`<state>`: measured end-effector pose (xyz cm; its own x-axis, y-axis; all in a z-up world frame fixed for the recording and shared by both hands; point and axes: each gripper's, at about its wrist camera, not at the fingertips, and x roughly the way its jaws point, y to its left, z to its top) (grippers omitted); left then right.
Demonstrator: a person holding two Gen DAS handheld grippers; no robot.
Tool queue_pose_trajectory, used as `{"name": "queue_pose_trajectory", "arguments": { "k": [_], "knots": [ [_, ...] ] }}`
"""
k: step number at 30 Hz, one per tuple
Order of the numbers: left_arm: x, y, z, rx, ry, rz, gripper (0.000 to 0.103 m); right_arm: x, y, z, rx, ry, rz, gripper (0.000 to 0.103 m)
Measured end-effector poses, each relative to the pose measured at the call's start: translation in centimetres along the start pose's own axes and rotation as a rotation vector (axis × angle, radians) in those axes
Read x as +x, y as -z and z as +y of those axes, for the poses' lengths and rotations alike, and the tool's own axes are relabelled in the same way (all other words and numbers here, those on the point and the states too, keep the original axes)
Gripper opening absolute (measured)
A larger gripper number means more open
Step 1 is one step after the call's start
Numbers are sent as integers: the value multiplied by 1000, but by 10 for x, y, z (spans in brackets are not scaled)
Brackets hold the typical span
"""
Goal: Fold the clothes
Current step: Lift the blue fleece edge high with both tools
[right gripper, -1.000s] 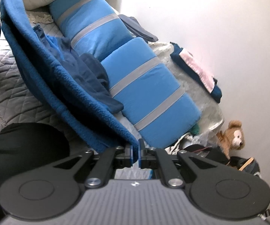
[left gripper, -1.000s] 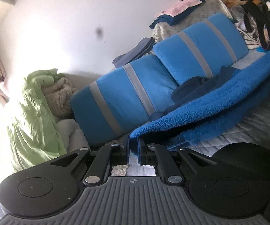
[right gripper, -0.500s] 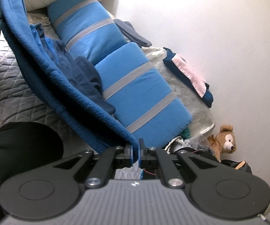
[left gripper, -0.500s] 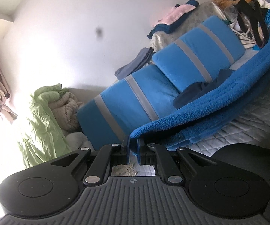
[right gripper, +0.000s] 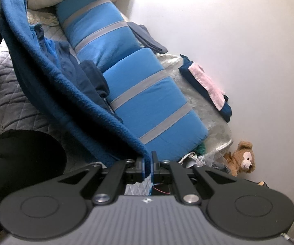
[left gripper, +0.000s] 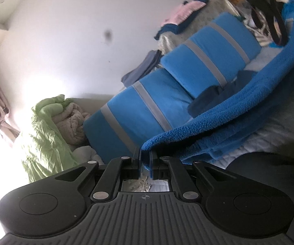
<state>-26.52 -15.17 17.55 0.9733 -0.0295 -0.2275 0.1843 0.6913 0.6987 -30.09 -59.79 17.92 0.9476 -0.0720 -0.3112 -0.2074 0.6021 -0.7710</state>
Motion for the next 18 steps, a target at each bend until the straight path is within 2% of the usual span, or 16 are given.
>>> {"name": "queue_pose_trajectory", "arguments": {
  "k": [10, 18],
  "knots": [
    [36, 0, -2, 77, 21, 20, 9, 37, 1, 1, -41, -50, 19, 7],
    [58, -5, 2, 102, 23, 16, 9, 58, -11, -5, -81, -52, 2, 7]
  ]
}}
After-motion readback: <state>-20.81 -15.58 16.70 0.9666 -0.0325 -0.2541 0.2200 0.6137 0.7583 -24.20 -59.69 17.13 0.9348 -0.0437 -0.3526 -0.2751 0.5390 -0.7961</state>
